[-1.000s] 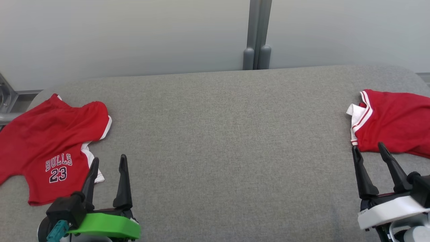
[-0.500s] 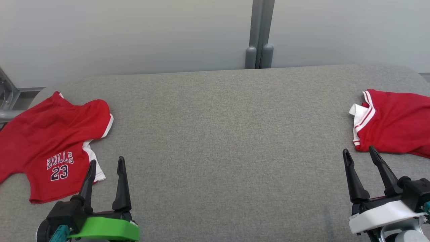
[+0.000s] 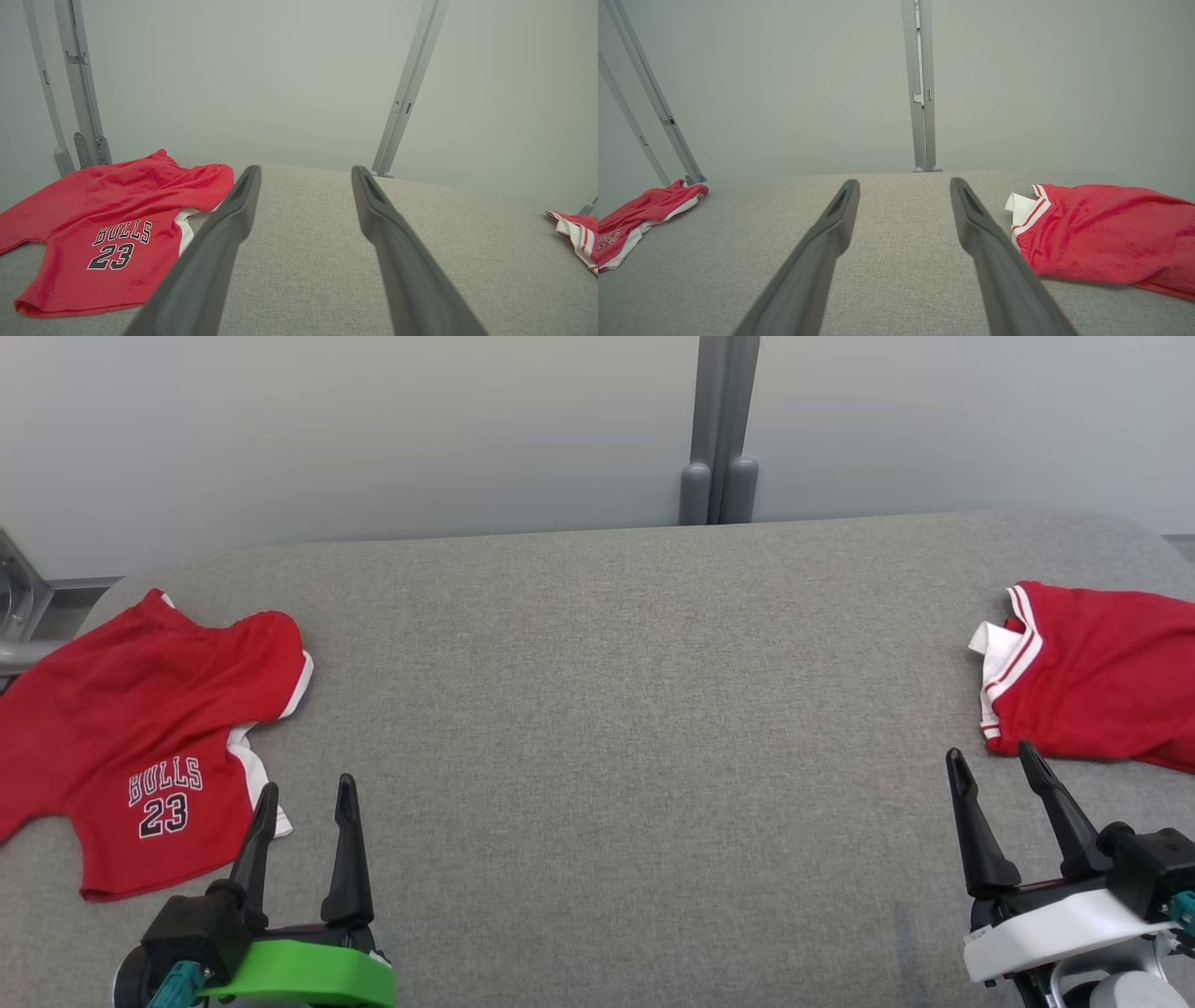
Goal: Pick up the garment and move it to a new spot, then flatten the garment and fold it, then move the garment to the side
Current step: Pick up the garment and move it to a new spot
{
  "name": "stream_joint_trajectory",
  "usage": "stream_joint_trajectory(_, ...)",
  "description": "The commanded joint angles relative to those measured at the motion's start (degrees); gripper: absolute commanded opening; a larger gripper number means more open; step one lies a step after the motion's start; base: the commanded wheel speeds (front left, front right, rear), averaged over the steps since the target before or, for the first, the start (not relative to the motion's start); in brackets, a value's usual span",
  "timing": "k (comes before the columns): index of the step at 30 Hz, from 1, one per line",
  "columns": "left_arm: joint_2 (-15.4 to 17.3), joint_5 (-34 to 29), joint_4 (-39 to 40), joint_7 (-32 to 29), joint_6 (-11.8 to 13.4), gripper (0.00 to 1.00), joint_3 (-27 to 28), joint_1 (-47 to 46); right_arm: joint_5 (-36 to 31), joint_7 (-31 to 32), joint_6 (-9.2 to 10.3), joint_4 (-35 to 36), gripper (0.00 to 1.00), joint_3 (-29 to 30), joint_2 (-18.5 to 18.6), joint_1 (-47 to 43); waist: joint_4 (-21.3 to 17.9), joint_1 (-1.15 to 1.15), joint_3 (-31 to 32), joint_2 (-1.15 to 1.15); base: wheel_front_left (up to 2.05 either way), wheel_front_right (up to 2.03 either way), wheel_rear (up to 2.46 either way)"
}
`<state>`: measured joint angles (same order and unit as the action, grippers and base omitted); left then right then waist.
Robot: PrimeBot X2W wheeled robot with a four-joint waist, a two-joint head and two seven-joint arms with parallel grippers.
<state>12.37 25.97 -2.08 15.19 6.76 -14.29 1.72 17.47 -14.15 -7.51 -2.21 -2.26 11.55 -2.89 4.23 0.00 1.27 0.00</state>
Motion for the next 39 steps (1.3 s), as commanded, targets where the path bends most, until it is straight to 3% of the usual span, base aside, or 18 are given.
stream_joint_trajectory(1,-0.02,-0.43,-0.21,0.03,-0.31,1.0,0.41,0.22,0.35,0.09,0.03,-0.2,1.0,0.23,0.3,0.63,0.18,0.0,0.02,0.0,0.0,0.0,0.0)
stream_joint_trajectory(10,-0.47,-0.88,-1.0,0.03,-0.61,1.0,0.68,-0.45,0.94,0.59,0.03,-0.3,1.0,-0.05,0.28,-0.09,2.86,0.0,0.17,0.0,0.0,0.0,0.0)
stream_joint_trajectory(39,1.84,-0.05,-0.13,-1.63,0.27,1.0,0.98,0.3,3.12,-0.05,0.03,-2.85,1.0,-3.52,-0.82,0.76,18.59,0.0,1.29,0.0,0.0,0.0,0.0)
